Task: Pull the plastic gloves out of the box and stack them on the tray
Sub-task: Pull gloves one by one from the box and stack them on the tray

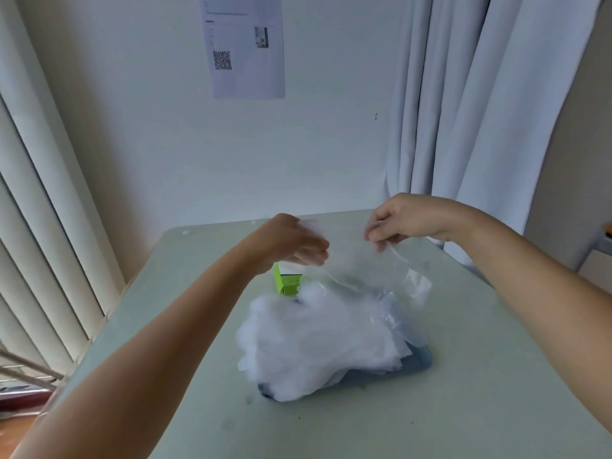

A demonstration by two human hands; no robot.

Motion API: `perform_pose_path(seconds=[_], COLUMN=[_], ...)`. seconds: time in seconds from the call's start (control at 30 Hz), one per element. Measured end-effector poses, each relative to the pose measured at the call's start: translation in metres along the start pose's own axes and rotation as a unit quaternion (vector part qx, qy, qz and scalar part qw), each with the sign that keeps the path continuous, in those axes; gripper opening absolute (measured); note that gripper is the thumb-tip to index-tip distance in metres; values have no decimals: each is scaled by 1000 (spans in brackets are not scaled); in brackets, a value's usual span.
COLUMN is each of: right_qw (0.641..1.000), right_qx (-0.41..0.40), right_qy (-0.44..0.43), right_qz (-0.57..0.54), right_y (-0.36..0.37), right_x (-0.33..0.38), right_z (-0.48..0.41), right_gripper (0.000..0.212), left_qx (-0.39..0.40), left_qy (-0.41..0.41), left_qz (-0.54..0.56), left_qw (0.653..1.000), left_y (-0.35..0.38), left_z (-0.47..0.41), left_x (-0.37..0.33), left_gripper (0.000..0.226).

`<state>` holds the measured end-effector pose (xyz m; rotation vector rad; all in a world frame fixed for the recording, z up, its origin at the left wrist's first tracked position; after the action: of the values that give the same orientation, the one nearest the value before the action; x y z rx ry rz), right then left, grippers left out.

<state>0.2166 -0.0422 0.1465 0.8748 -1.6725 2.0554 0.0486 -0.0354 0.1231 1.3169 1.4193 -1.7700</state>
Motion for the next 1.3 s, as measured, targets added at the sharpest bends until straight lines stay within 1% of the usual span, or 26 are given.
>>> perform_pose_path(seconds=[0.03,0.1,0.13,0.2,0.23,0.27,0.3,0.33,0.4,0.43,0.47,0.5,0.53,0.57,0.6,0.67,0.7,0.73,0.77,0.83,0.93,0.97,1.03,1.13,1.2,1.3], right_qw=[1000,1000,998,978,962,960,966,965,923,902,886,870,851,833,824,842,857,874,891,906,893,888,884,888,911,934], right_qx=[4,0,-35,-197,-269,-275,-212,-104,83,130,151,157,157,153,148,99,88,111,163,282,370,386,402,401,354,274], right_qy=[4,19,24,1,-30,-48,-39,-15,26,33,27,8,-18,-38,-49,-33,-20,-13,-19,-30,-83,-94,-110,-109,-74,8], right_qz=[3,21,41,73,48,-30,-141,-241,-374,-410,-438,-467,-500,-530,-545,-529,-507,-473,-424,-315,-244,-233,-211,-194,-197,-227], right_y=[1,6,3,-18,-26,-24,-10,16,66,83,93,97,97,96,94,88,86,90,98,115,122,122,120,116,114,114], right_x=[-2,-6,-7,4,13,18,21,28,45,51,57,63,71,77,81,66,56,51,49,48,50,50,46,29,8,-33], right_z=[-3,-8,-10,-3,5,10,9,9,11,9,6,2,-1,-2,-1,-10,-14,-17,-17,-7,5,6,8,5,-7,-30], right_gripper=[8,9,20,36,32,25,26,35,71,85,87,76,56,36,28,36,34,25,23,39,47,48,50,52,45,19], left_qx=[-1,-9,-26,-85,-117,-142,-164,-179,-205,-212,-208,-192,-166,-130,-84,8,27,24,6,-5,167,221,295,293,279,290], left_qy=[-1,-4,-15,-46,-56,-55,-45,-27,19,42,64,81,88,81,69,47,39,37,48,85,101,93,76,12,-28,-80], left_qz=[5,5,-1,-35,-65,-101,-137,-169,-251,-291,-317,-331,-324,-299,-267,-186,-151,-131,-132,-166,-175,-179,-189,-157,-124,-60], left_qw=[1000,1000,1000,995,989,983,976,969,946,932,923,920,927,942,958,981,987,990,990,982,965,954,933,943,952,952], left_y=[0,-4,-9,-25,-34,-42,-48,-52,-50,-45,-37,-29,-21,-16,-11,-9,-14,-23,-35,-49,-17,-4,16,20,15,17], left_z=[2,4,5,4,5,6,9,12,21,25,29,31,33,36,37,43,45,45,42,32,27,27,28,18,9,-2], left_x=[0,-1,0,1,-1,-6,-13,-22,-41,-49,-55,-58,-58,-55,-49,-41,-39,-37,-36,-31,-9,3,24,53,73,96], left_gripper=[6,14,12,10,14,18,18,15,14,18,23,27,29,29,29,29,31,36,39,50,75,76,49,5,13,11])
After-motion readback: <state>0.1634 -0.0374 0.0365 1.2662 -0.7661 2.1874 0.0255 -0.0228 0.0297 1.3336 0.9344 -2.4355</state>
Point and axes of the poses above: each hand's wrist, its own z-axis away from the middle knuckle, its own y-axis out of the palm, x = y × z, the point moved 9 cm from there along -z, towards the middle knuckle
